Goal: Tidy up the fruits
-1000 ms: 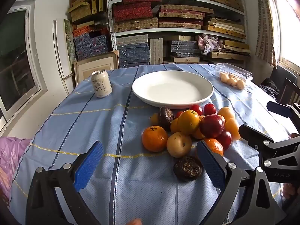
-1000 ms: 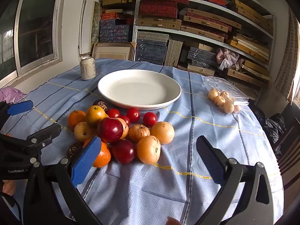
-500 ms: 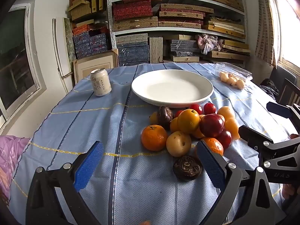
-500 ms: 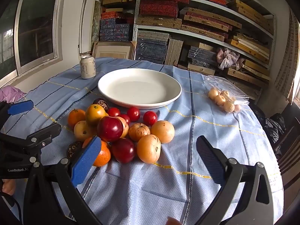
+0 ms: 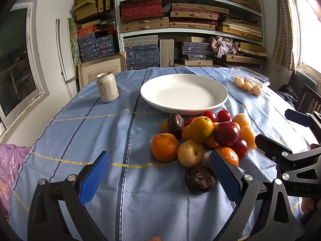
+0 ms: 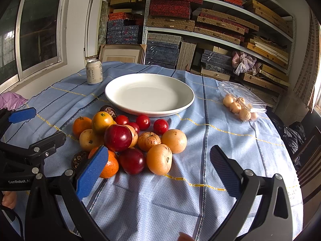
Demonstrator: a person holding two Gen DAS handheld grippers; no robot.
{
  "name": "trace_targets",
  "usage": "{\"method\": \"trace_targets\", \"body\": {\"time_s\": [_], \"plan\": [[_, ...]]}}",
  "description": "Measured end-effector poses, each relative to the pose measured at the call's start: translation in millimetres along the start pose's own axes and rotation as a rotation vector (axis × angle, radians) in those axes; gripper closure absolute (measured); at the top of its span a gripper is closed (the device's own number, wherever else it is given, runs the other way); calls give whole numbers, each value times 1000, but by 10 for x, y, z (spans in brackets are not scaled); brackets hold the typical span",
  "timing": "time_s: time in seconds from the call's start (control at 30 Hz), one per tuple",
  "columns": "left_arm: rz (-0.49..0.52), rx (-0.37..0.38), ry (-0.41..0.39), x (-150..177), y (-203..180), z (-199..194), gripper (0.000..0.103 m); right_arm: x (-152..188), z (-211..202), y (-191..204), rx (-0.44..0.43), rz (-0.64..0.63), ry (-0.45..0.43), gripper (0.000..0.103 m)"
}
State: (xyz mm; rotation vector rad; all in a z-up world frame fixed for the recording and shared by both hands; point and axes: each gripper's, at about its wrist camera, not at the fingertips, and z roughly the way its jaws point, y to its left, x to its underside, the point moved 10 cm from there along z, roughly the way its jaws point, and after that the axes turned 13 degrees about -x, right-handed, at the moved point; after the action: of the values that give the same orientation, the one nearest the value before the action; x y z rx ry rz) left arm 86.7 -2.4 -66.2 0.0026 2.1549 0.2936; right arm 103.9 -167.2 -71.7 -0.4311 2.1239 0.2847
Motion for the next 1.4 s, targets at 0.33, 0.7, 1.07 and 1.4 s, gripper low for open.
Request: {"method": "trace_targets", "body": {"time_s": [0.33,0.7,1.07,1.4], "plan": [[-3,3,4,34,-21,33,3,-3,-4,4,1,-2,-2,4],[-5,6,6,33,-34,22,3,-6,-13,0,3,-3,-1,4],[-5,6,9,30,-27,-9,3,-7,-17,19,2,-3,-3,4],[-6,7,12,33,-27,-24,3,-6,-4,13,2,-4,-3,4]]}}
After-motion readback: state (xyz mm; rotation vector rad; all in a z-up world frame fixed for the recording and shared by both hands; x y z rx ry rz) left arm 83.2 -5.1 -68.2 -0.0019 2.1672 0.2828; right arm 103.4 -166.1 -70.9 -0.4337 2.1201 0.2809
